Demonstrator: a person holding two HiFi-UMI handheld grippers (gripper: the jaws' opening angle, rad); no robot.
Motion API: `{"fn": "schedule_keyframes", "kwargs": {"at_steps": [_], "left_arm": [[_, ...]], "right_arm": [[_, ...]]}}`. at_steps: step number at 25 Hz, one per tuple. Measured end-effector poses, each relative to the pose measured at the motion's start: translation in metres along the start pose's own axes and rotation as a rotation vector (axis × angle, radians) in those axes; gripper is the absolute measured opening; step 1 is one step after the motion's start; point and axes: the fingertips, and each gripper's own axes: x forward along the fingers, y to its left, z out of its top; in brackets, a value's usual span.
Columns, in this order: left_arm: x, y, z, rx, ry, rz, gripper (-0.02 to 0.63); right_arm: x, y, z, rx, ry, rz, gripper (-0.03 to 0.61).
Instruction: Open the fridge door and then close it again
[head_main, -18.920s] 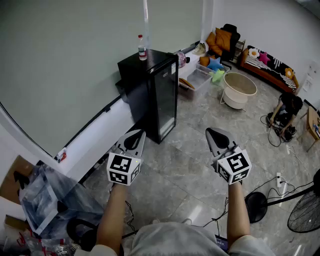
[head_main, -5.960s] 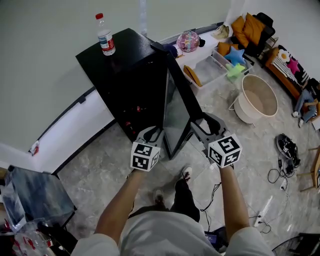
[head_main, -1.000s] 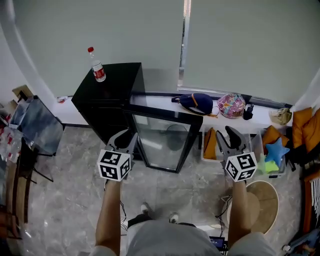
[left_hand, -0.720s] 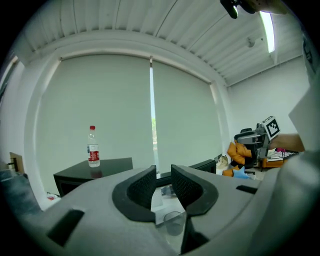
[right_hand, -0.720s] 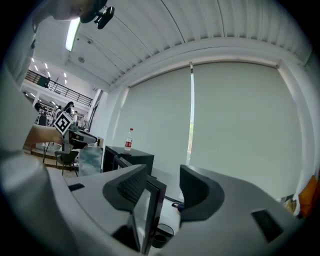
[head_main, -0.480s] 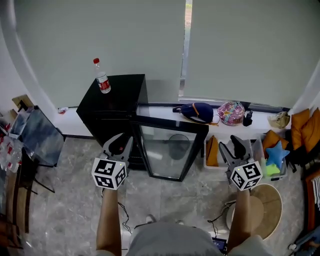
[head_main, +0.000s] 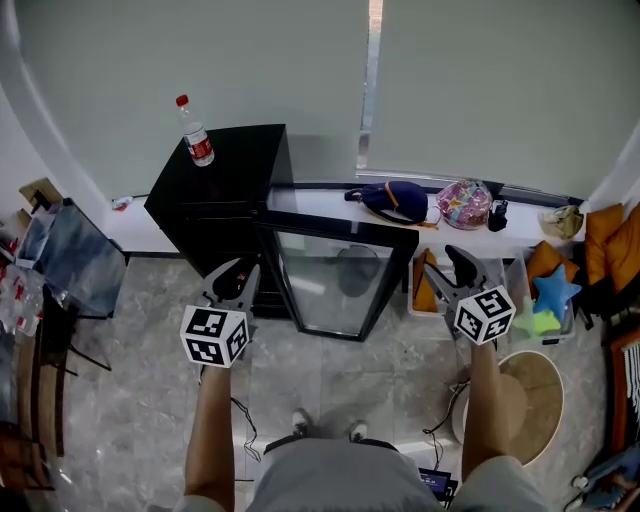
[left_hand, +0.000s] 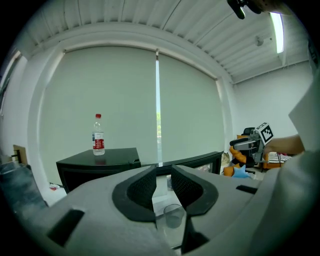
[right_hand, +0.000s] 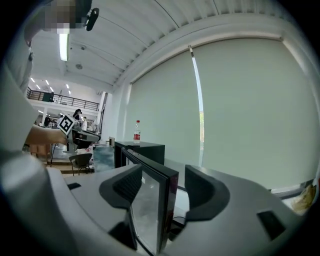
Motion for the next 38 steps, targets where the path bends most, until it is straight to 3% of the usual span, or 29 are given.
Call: {"fn": "schedule_keyframes", "kwargs": {"at_steps": [9, 21, 25, 38], "left_arm": [[0.01, -0.019, -0.042, -0.022, 0.09, 0.02, 0.069], [-0.015, -0.073, -0.098, -0.099, 0.162, 0.059, 0.069], [-0.022, -0.086, -0.112, -0.112, 0.182, 0.064, 0.069], [-0.064, -0.074, -0.131, -0.16, 0.18, 0.096, 0.067]], "right_arm": [[0.055, -0.014, -0.038, 0.103, 0.055, 0.164, 0.285], [0.092, -0.013, -0.066, 0.147, 0.086, 0.314, 0.275], [0.096, -0.012, -0.072, 0.138, 0.088, 0.312, 0.227], [0.078, 0.007, -0.073, 0.149, 0.096, 0.247, 0.219]]}}
